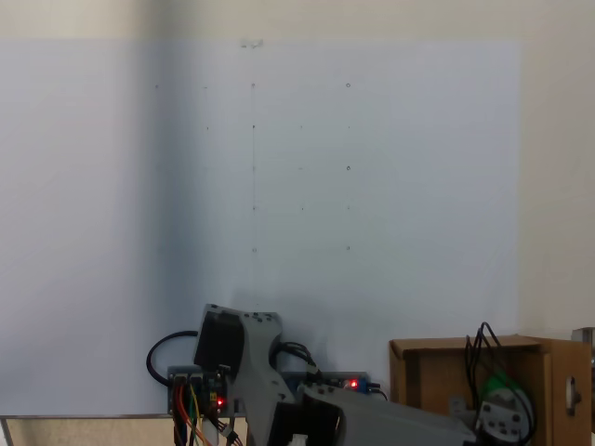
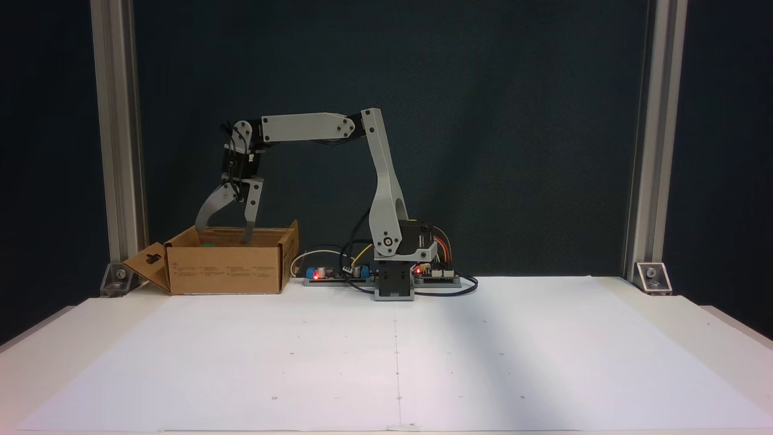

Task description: Grasp a green dice and put it in the bin.

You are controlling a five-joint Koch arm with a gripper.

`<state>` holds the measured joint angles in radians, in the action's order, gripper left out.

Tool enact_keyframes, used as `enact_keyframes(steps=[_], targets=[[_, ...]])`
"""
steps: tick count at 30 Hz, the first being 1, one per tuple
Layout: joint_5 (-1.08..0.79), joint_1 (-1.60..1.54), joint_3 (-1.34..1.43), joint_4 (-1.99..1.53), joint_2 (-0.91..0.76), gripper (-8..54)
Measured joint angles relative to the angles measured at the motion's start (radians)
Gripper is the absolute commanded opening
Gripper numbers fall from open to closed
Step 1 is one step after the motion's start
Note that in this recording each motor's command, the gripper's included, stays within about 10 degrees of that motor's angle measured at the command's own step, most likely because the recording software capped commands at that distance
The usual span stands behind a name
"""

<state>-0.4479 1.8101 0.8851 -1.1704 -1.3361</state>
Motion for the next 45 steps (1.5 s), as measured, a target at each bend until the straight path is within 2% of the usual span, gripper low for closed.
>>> enact_keyframes(steps=[6, 10, 13, 20, 22, 24, 29, 35, 41, 45], targets=[[0.028, 0.002, 0.000, 0.084, 0.000, 37.0], [0.135, -0.015, 0.000, 0.120, -0.009, 37.0], [0.213, -0.106, 0.000, 0.120, -0.089, 37.0], [0.353, -0.495, 0.000, 0.118, -0.307, 37.3], [0.353, -0.635, 0.000, 0.118, -0.348, 40.7], [0.354, -0.776, 0.000, 0.118, -0.387, 41.0], [0.360, -1.137, 0.000, 0.118, -0.426, 44.3], [0.360, -1.559, 0.006, 0.118, -0.439, 44.4], [0.360, -1.868, 0.173, 0.120, -0.528, 43.9], [0.360, -1.999, 0.430, 0.233, -0.650, 43.7]])
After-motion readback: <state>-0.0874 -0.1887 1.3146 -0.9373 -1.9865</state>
